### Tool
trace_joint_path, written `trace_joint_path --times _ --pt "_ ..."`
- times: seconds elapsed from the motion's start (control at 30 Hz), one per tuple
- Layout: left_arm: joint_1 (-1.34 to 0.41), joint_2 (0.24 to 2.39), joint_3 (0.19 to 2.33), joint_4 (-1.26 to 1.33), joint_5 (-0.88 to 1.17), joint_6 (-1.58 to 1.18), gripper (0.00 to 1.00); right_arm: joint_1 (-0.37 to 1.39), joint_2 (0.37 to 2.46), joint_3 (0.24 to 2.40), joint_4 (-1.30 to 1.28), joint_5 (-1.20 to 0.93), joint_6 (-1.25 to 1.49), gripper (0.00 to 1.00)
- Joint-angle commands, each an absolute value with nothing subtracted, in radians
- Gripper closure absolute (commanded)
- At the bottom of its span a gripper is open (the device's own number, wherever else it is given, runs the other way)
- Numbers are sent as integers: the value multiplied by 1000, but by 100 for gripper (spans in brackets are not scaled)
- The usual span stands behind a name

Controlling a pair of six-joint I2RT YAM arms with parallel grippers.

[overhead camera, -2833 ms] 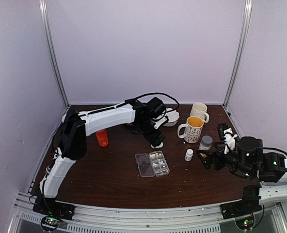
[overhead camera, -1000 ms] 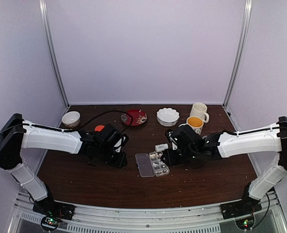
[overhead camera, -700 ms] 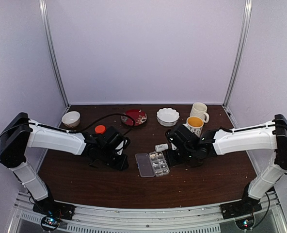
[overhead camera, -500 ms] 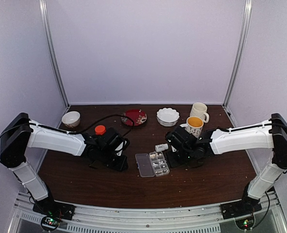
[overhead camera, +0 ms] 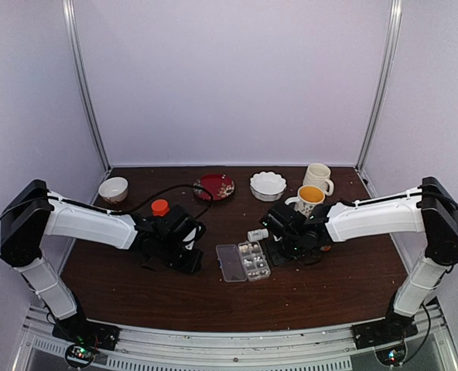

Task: Sort the pills into containers
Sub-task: Close the lid of the pill container.

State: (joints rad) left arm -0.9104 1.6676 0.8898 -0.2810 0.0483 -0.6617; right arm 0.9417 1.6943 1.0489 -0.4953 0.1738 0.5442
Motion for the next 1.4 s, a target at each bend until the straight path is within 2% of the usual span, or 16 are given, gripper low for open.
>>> trace_joint_path --times 0.0,0.33,0.87,1.07,1.3,1.37 --pt "-905 1691 892 -252 61 -665 100 936 1714 1059 -505 199 535 100" --pt "-906 1719 913 -228 90 -664 100 935 1764 1057 -481 133 530 100" --pt "-914 1801 976 -110 263 -678 100 935 1808 1028 -367 -60 538 100" --pt "-952 1783 1030 -118 263 -684 100 934 1796 1006 -334 -89 541 100" --pt "-1007 1772 1095 -163 171 -682 100 935 1784 990 -304 -101 552 100" --pt "-1007 1790 1108 -159 171 -685 92 935 1784 988 -293 -108 559 100"
